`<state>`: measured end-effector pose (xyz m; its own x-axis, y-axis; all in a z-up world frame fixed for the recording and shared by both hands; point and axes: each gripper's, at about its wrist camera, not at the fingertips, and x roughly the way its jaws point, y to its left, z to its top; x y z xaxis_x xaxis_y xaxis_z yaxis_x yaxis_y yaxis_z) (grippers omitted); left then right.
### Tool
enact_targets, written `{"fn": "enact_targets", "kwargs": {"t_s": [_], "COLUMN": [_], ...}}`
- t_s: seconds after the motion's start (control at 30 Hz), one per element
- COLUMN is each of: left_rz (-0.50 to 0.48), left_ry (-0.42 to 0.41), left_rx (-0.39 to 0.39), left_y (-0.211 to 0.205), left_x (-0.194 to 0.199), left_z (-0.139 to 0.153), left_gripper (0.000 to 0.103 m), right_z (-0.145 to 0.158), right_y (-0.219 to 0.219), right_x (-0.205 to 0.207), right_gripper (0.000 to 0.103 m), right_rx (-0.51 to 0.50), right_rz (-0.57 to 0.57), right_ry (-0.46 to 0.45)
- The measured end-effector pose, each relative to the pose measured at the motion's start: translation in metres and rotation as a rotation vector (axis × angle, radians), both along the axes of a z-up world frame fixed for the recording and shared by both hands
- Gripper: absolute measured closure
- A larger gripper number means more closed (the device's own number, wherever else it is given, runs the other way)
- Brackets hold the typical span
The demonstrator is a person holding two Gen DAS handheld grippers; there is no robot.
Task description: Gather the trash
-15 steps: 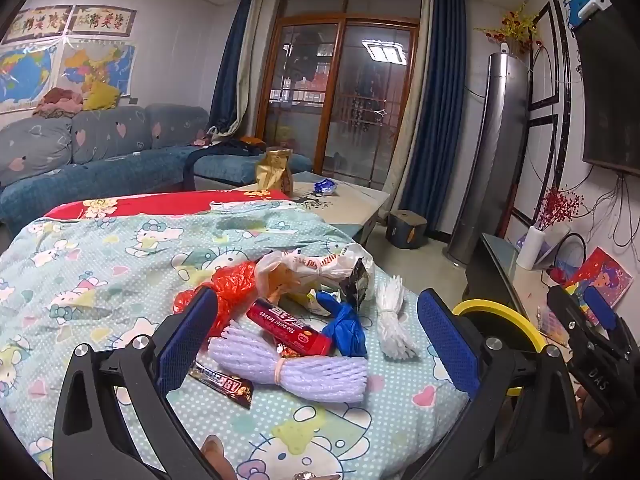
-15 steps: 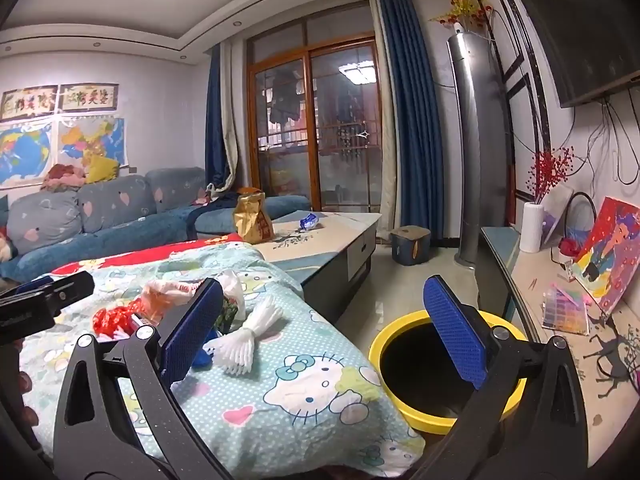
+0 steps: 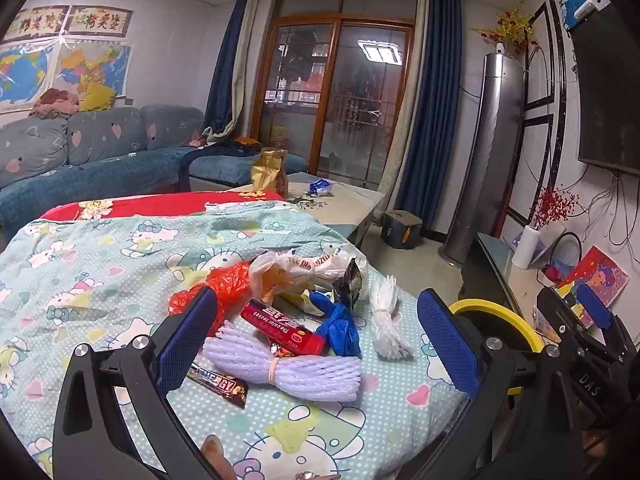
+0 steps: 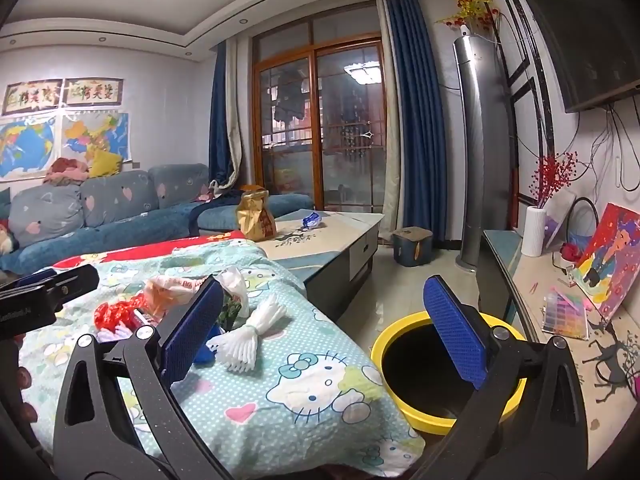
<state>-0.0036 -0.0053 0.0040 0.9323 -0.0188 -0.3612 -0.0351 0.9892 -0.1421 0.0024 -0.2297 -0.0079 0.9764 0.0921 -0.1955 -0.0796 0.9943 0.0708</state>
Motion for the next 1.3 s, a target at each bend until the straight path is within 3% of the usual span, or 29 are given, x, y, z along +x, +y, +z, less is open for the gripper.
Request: {"fn": "enact_targets", "kwargs": {"t_s": [1.3], "left_rz": [-0.013], "left_ry": [0.008], "left_rx": [0.000], "left_y": [-0.0028], "left_x": [0.0030], "left_z": [-0.0008], "left_gripper": [0.006], "right_z": [-0.0068], "right_y": [0.0064], "right_x": [0.0002], "right_gripper": [0.010], "right_rx": [-0.002], "right_rz": [0.005], "right_ry": [0.005]}}
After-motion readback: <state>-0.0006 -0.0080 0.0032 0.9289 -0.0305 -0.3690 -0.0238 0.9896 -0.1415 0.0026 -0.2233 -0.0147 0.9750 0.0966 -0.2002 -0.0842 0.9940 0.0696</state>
